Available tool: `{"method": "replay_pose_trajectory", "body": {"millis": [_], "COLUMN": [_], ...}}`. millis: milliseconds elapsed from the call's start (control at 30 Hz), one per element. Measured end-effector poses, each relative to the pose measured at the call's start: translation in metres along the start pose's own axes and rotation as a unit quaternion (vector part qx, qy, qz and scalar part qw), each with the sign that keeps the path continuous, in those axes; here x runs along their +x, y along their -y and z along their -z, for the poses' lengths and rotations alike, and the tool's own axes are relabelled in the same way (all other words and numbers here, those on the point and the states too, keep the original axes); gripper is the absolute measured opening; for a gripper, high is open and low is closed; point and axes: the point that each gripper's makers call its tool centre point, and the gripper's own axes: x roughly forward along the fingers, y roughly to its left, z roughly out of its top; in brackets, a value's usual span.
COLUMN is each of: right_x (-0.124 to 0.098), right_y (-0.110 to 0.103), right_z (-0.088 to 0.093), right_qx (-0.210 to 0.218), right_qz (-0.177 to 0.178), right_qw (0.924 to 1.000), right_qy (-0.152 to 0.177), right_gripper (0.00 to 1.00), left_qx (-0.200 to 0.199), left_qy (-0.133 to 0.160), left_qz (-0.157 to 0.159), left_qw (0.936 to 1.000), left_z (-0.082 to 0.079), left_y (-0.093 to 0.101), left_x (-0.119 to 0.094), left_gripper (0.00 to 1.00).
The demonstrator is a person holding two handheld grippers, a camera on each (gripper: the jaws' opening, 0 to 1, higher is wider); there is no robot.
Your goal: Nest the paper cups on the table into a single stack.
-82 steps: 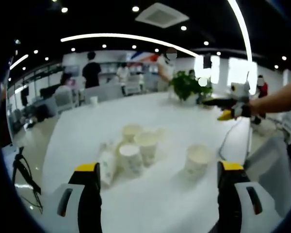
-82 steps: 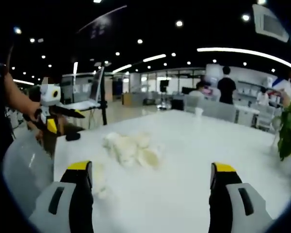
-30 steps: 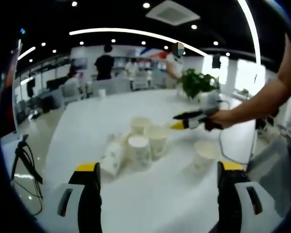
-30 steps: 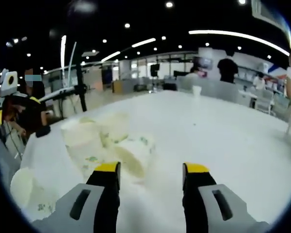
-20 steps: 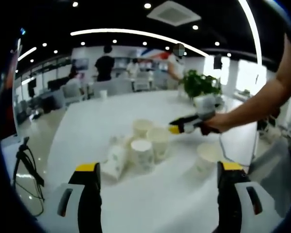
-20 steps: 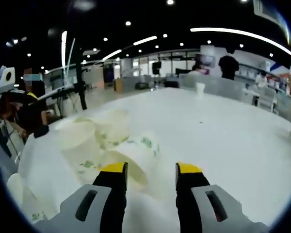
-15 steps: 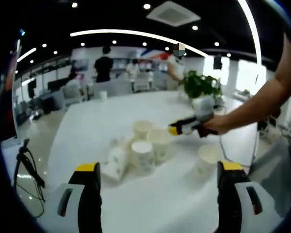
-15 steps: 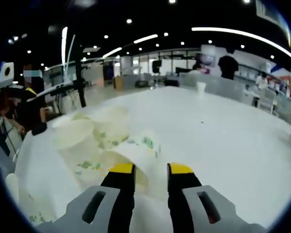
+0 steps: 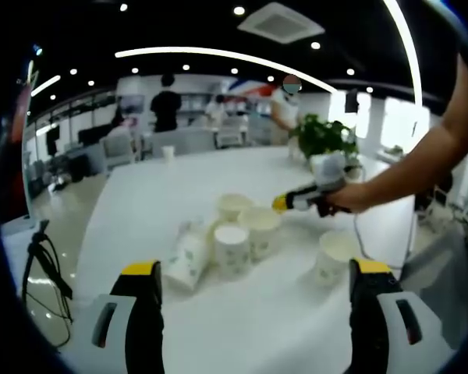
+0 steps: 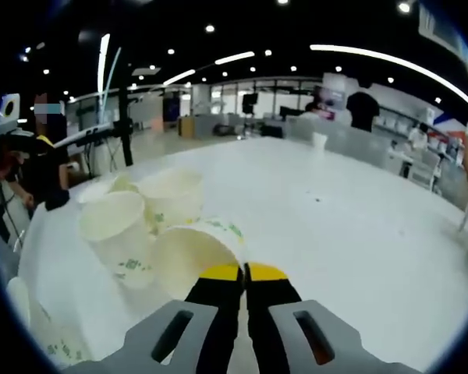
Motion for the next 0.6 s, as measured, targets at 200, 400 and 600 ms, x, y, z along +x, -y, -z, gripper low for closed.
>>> {"method": "replay_pose_trajectory", "body": {"millis": [200,400,600], "right_x": [-0.002,-0.007,-0.013], "right_y": [0.005,0.012,0.019], "right_z": [-0.007,-0.007,-0.012], "right_qx": [-0.009,-0.004,-0.004], "right_qz": [0.003,0.009,0.012], "right_qw": [1.0,0.9999,0.9997], "right_qy": [0.002,-0.011,-0.021], "right_gripper": [0.0,0.0,0.0], "left_qx": [0.0,0.001,0.0], "left_qy": [0.003,0.006,0.008], "left_qz": [0.004,0.006,0.007], "left_qw": [1.0,1.0,0.9999], "left_z": [-0.004,-0.006,-0.007], "left_y": [0.002,0.003,0.004], "left_x": [0.003,0.004,0.005], "left_gripper": [0.98,0.98,0.97]}}
